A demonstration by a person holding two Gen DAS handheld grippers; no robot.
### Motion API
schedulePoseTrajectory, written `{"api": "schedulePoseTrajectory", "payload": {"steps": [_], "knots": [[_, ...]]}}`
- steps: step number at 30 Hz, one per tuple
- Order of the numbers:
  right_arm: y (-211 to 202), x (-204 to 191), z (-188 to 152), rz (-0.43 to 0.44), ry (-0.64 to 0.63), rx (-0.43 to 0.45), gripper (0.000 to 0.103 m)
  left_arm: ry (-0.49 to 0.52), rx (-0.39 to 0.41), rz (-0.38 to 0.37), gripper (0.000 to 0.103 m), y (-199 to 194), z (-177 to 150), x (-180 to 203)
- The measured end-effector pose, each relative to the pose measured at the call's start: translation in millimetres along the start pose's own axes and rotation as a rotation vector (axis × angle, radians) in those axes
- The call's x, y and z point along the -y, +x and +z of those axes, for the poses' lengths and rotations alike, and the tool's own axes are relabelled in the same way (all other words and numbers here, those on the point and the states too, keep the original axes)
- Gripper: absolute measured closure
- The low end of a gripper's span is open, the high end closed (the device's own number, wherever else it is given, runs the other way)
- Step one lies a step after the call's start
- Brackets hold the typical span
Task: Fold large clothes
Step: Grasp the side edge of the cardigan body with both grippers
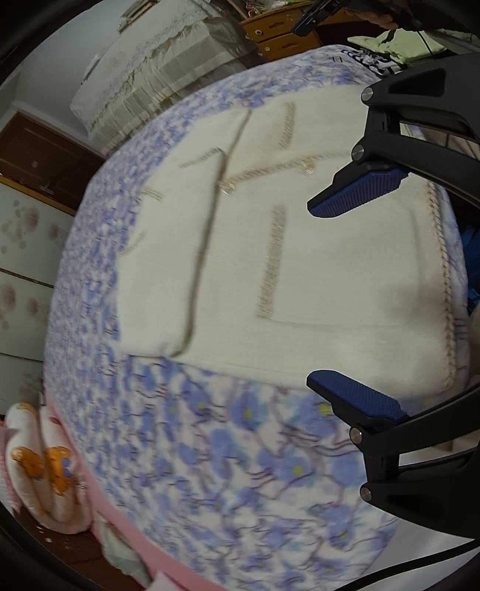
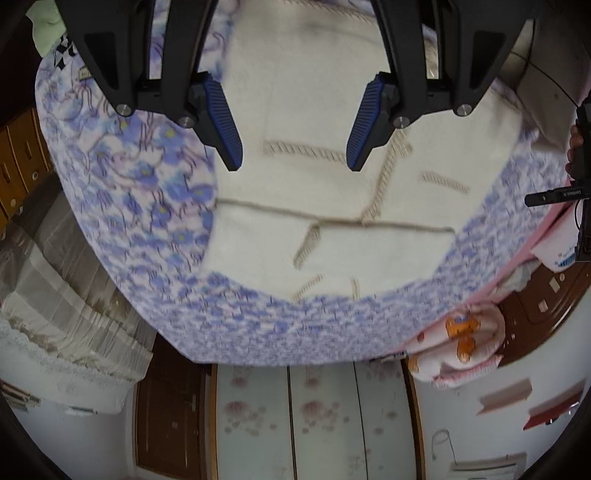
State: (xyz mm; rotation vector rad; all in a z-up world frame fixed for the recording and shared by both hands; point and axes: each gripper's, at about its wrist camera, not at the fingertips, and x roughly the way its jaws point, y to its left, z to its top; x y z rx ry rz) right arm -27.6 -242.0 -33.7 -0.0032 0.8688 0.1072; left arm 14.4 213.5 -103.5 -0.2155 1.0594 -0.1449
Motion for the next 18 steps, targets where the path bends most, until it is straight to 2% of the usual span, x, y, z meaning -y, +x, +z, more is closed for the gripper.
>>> {"api": "schedulePoseTrajectory", "payload": {"steps": [4, 8, 12, 18], "knots": [[28, 37, -34, -0.002, 0.089, -0.134, 0.044, -0.023, -0.099, 0.031, 0.019, 36, -30, -10], [59, 69, -60, -0.006, 0.189, -0.265, 0.044, -0.033, -0.166, 0.087, 0.019, 66, -45, -23], [81, 87, -70, 0.074, 0.267, -0.354, 0.044, -0.022, -0.192, 0.129, 0.019, 81, -47, -31], [115, 87, -87, 0.151, 0.267, -0.486, 0.044, -0.006, -0.235, 0.129, 0.019, 94, -40, -37]]}}
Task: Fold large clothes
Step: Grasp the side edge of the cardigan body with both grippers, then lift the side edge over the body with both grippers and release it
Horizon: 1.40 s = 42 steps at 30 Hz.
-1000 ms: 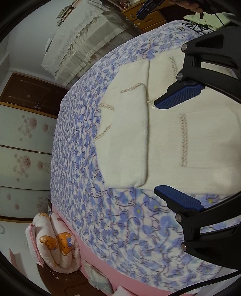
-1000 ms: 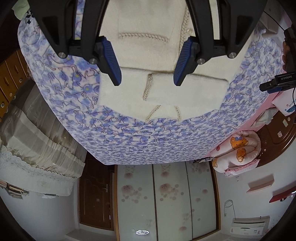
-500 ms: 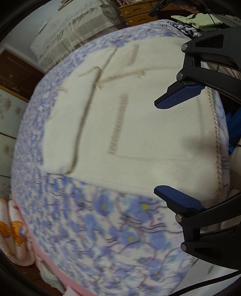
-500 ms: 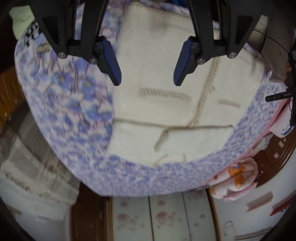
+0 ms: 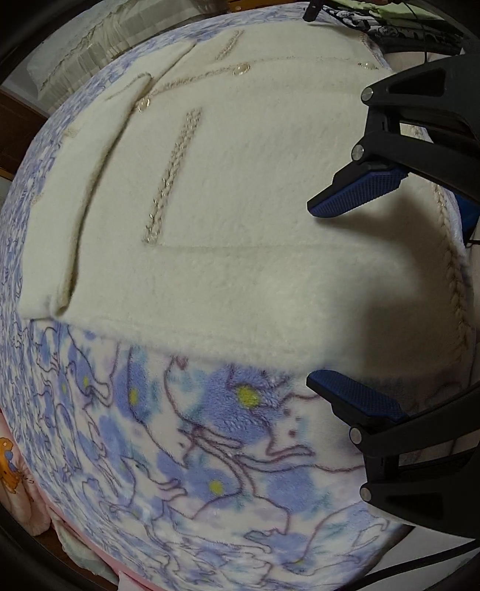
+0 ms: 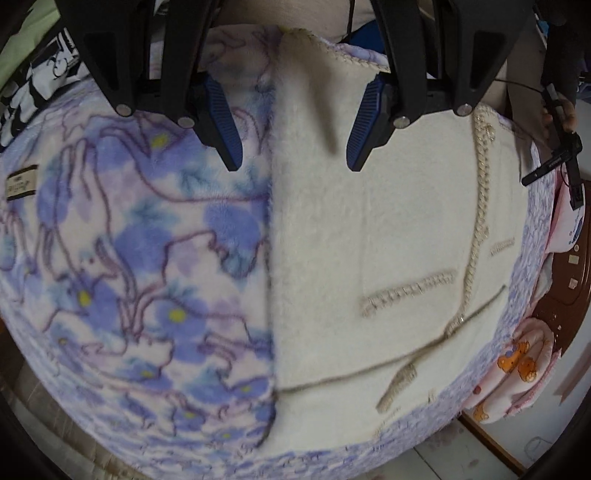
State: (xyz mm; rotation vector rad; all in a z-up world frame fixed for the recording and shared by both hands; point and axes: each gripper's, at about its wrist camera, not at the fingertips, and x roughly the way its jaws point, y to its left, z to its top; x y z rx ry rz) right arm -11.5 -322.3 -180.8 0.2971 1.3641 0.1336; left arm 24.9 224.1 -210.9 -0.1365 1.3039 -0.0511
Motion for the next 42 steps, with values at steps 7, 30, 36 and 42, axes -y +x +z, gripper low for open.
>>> {"api": "schedulePoseTrajectory", "payload": {"steps": [7, 30, 36, 42], "knots": [[20, -8, -17, 0.035, -0.079, -0.093, 0.044, -0.072, -0.076, -0.071, 0.011, 20, 13, -14], [15, -39, -23, 0.182, -0.183, -0.072, 0.092, -0.004, -0.159, -0.249, 0.09, 20, 7, 15], [-21, -69, -5, 0.268, -0.231, 0.023, 0.092, -0.051, -0.078, -0.42, 0.093, -19, 34, 31], [-82, -81, 68, 0.46, -0.148, 0.233, 0.093, -0.11, 0.123, -0.557, 0.093, -79, 111, 44]]}}
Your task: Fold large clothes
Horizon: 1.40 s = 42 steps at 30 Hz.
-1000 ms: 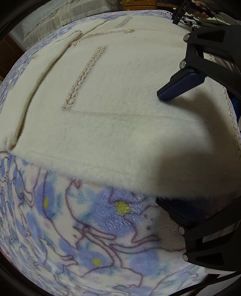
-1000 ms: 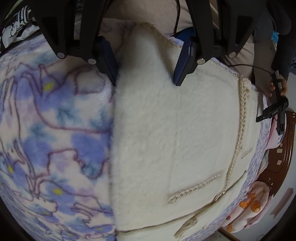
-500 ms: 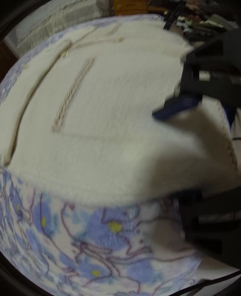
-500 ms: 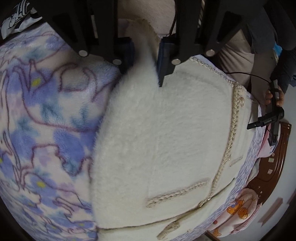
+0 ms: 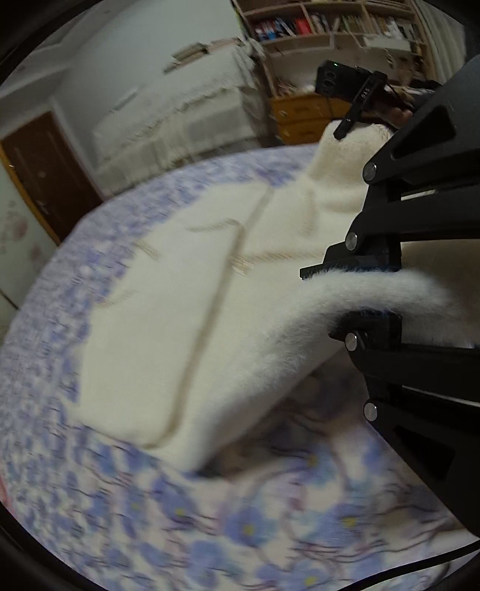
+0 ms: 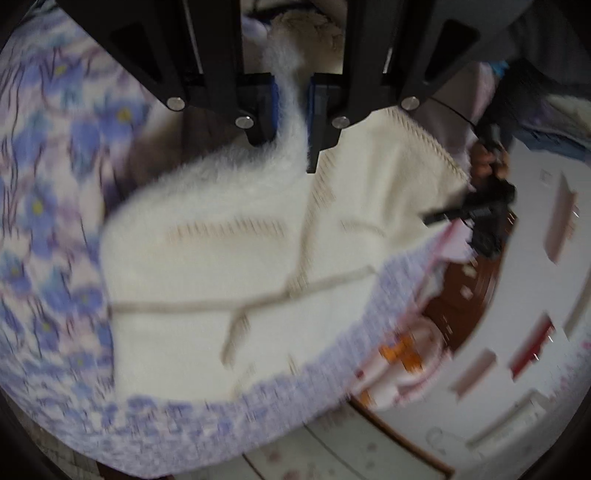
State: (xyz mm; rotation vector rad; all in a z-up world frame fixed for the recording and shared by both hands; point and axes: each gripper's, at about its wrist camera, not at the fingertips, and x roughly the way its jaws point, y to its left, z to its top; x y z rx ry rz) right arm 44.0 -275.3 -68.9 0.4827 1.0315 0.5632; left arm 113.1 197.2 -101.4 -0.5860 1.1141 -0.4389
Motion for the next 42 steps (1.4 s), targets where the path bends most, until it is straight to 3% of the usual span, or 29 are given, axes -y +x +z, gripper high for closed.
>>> {"api": "schedulePoseTrajectory", "payload": {"steps": [3, 5, 7, 10, 11, 12, 13, 15, 19, 26, 29, 36, 40, 41, 42], "knots": [[-14, 2, 63, 0.01, 0.062, 0.134, 0.093, -0.021, 0.1, 0.023, 0.093, -7, 54, 9], [-22, 18, 100, -0.005, 0.141, 0.194, 0.09, -0.093, 0.178, 0.067, 0.092, -7, 96, 0], [-18, 42, 135, -0.015, 0.266, 0.224, 0.087, -0.181, 0.196, 0.108, 0.081, 0, 131, -19], [-4, 72, 163, -0.046, 0.354, 0.231, 0.076, -0.272, 0.179, 0.136, 0.053, 14, 165, -47], [5, 82, 168, -0.07, 0.366, 0.224, 0.071, -0.286, 0.182, 0.164, 0.031, 21, 173, -56], [13, 87, 171, -0.08, 0.375, 0.213, 0.064, -0.289, 0.191, 0.202, 0.017, 24, 175, -64], [24, 97, 172, -0.089, 0.393, 0.191, 0.059, -0.296, 0.199, 0.244, 0.016, 29, 176, -69], [37, 111, 169, -0.141, 0.402, 0.187, 0.049, -0.292, 0.179, 0.285, 0.015, 43, 181, -81], [62, 138, 167, -0.24, 0.405, 0.158, 0.048, -0.268, 0.111, 0.378, 0.016, 77, 186, -104], [89, 148, 175, -0.374, 0.231, 0.132, 0.049, 0.006, 0.049, 0.514, 0.016, 133, 203, -82], [98, 145, 188, -0.471, 0.14, 0.113, 0.049, 0.115, 0.035, 0.568, 0.016, 152, 214, -71], [115, 153, 202, -0.509, 0.051, 0.076, 0.049, 0.2, -0.003, 0.603, 0.016, 181, 236, -66], [127, 154, 204, -0.523, 0.03, 0.066, 0.048, 0.204, -0.009, 0.584, 0.016, 195, 247, -70], [130, 154, 204, -0.524, 0.021, 0.064, 0.049, 0.202, -0.007, 0.579, 0.018, 198, 248, -71], [133, 152, 204, -0.531, 0.01, 0.065, 0.052, 0.199, -0.004, 0.562, 0.029, 200, 249, -72]]}}
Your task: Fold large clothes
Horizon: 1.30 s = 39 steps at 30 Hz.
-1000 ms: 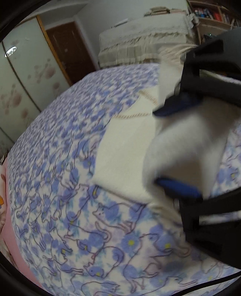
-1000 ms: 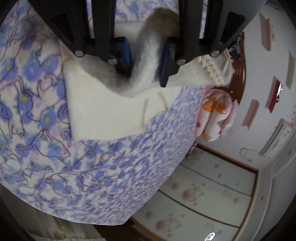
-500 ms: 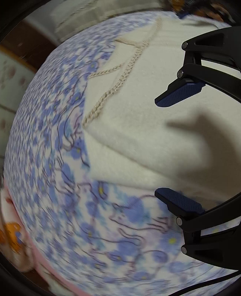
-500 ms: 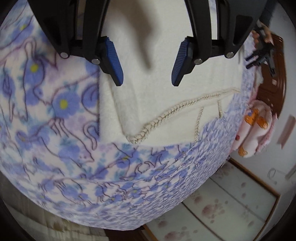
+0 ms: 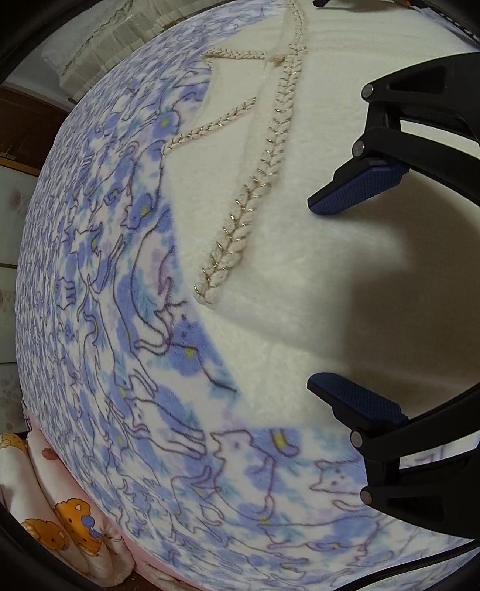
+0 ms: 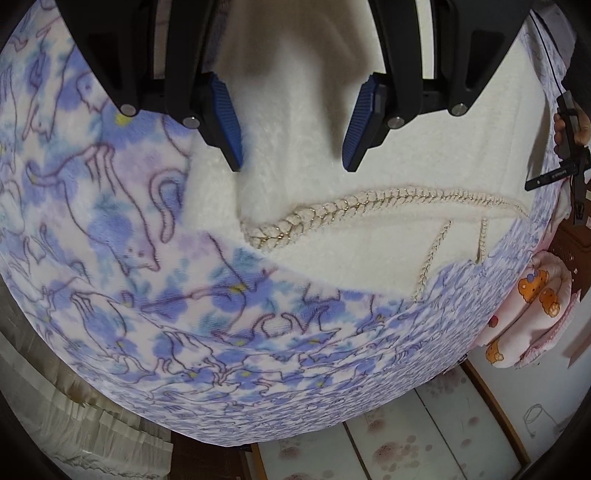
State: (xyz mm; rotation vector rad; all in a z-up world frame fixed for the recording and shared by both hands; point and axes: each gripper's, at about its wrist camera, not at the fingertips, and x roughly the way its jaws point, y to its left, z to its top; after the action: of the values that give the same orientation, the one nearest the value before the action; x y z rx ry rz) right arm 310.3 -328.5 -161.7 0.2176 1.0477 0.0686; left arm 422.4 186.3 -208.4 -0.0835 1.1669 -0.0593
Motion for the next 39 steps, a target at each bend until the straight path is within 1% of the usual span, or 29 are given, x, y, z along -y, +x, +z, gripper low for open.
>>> {"api": "schedulePoseTrajectory", "payload": {"steps": [1, 2, 3, 4, 5, 6, 9, 11, 13, 15, 18, 20, 22, 24, 27, 29, 30, 31, 33, 35, 37, 39], "knots": [[1, -2, -1, -0.012, -0.012, 0.004, 0.058, -0.002, 0.006, -0.026, 0.039, 1, 0, 1], [2, -5, -1, -0.029, -0.028, 0.003, 0.076, -0.005, 0.012, -0.031, 0.056, 0, 1, 3], [1, -8, -3, -0.052, -0.046, 0.009, 0.084, -0.005, 0.023, -0.012, 0.071, -1, -1, 7], [-1, -10, -4, -0.076, -0.06, 0.023, 0.092, 0.008, 0.048, 0.03, 0.081, -5, -3, 12], [-5, -12, -6, -0.095, -0.07, 0.038, 0.093, 0.029, 0.063, 0.075, 0.097, -8, -6, 17], [-10, -14, -9, -0.101, -0.078, 0.058, 0.094, 0.05, 0.083, 0.107, 0.097, -11, -10, 22], [-27, -23, -15, -0.132, -0.105, 0.113, 0.095, 0.071, 0.161, 0.133, 0.097, -32, -23, 26], [-41, -29, -15, -0.146, -0.11, 0.156, 0.095, 0.049, 0.218, 0.14, 0.097, -51, -26, 23], [-56, -35, -10, -0.16, -0.111, 0.202, 0.096, 0.02, 0.256, 0.136, 0.097, -68, -23, 18], [-70, -38, 0, -0.166, -0.101, 0.247, 0.096, 0.001, 0.291, 0.139, 0.097, -87, -17, 16], [-89, -45, 20, -0.159, -0.077, 0.317, 0.096, -0.017, 0.334, 0.17, 0.097, -106, -9, 16], [-93, -49, 31, -0.161, -0.068, 0.35, 0.096, -0.045, 0.364, 0.176, 0.097, -116, 0, 11], [-92, -52, 45, -0.167, -0.056, 0.367, 0.096, -0.075, 0.373, 0.173, 0.097, -120, 9, 5], [-83, -53, 56, -0.177, -0.042, 0.371, 0.096, -0.093, 0.369, 0.17, 0.097, -116, 18, 2], [-60, -51, 68, -0.192, -0.019, 0.355, 0.096, -0.09, 0.358, 0.192, 0.097, -95, 28, 4], [-34, -48, 72, -0.23, -0.027, 0.32, 0.096, -0.089, 0.337, 0.209, 0.097, -72, 33, 4], [-18, -44, 72, -0.247, -0.022, 0.288, 0.096, -0.09, 0.317, 0.222, 0.097, -58, 34, 3], [-2, -40, 70, -0.261, -0.015, 0.259, 0.096, -0.094, 0.296, 0.232, 0.097, -45, 34, 2], [32, -29, 60, -0.295, 0.007, 0.18, 0.096, -0.115, 0.224, 0.245, 0.097, -9, 32, -5], [54, -17, 49, -0.303, 0.035, 0.145, 0.096, -0.117, 0.177, 0.252, 0.097, 17, 28, -8], [61, -11, 44, -0.294, 0.051, 0.152, 0.095, -0.101, 0.191, 0.26, 0.097, 27, 24, -6], [63, -9, 43, -0.29, 0.059, 0.152, 0.094, -0.102, 0.19, 0.251, 0.096, 33, 25, -8]]}}
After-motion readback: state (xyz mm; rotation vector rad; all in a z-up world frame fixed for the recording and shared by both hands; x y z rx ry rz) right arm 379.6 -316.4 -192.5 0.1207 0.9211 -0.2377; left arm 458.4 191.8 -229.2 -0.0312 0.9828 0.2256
